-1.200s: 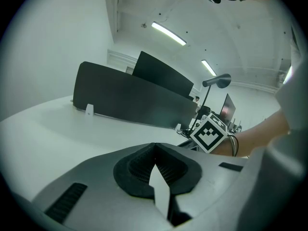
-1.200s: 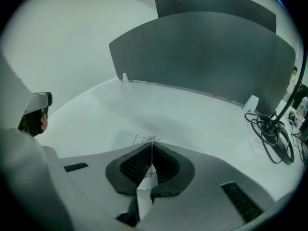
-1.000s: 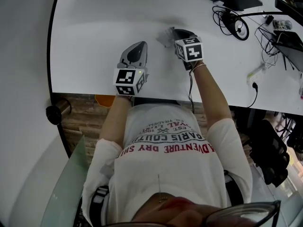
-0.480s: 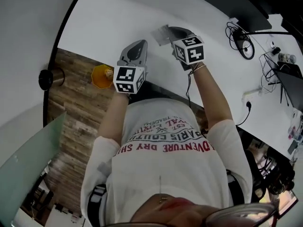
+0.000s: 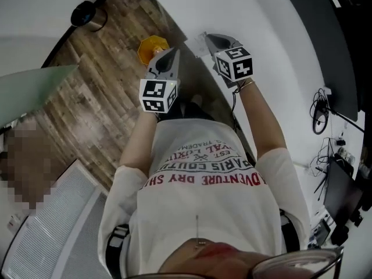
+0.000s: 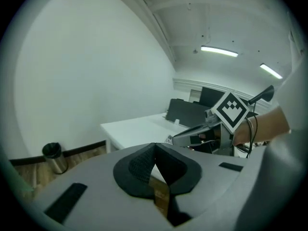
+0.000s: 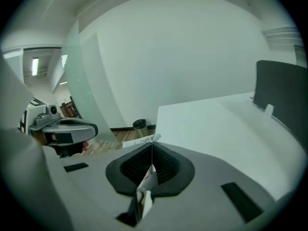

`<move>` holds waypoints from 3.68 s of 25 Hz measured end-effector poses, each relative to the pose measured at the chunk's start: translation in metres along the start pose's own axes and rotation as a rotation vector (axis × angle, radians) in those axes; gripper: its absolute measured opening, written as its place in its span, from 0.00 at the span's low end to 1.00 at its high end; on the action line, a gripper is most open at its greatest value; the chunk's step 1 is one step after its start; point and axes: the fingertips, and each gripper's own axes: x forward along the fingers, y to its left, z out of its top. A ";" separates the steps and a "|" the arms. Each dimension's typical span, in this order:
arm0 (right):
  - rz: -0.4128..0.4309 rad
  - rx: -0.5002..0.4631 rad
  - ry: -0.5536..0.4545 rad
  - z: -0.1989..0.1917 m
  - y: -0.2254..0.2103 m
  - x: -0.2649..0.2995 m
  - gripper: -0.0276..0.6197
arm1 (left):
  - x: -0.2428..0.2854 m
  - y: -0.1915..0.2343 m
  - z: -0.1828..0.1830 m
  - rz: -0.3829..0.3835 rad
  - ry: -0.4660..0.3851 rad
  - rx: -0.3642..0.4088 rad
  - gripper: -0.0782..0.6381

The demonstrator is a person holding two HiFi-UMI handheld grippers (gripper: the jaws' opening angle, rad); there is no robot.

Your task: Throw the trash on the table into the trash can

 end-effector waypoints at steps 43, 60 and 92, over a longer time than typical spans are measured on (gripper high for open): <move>0.157 -0.111 0.475 -0.356 0.089 0.529 0.35 | 0.026 0.383 -0.413 0.456 0.111 -0.416 0.14; 0.109 -0.145 0.254 -0.159 0.140 0.386 0.08 | -0.025 0.327 -0.249 0.411 0.086 -0.386 0.14; -0.484 0.248 -0.395 -0.002 -0.051 -0.198 0.08 | 0.065 -0.157 0.089 -0.425 -0.083 0.137 0.14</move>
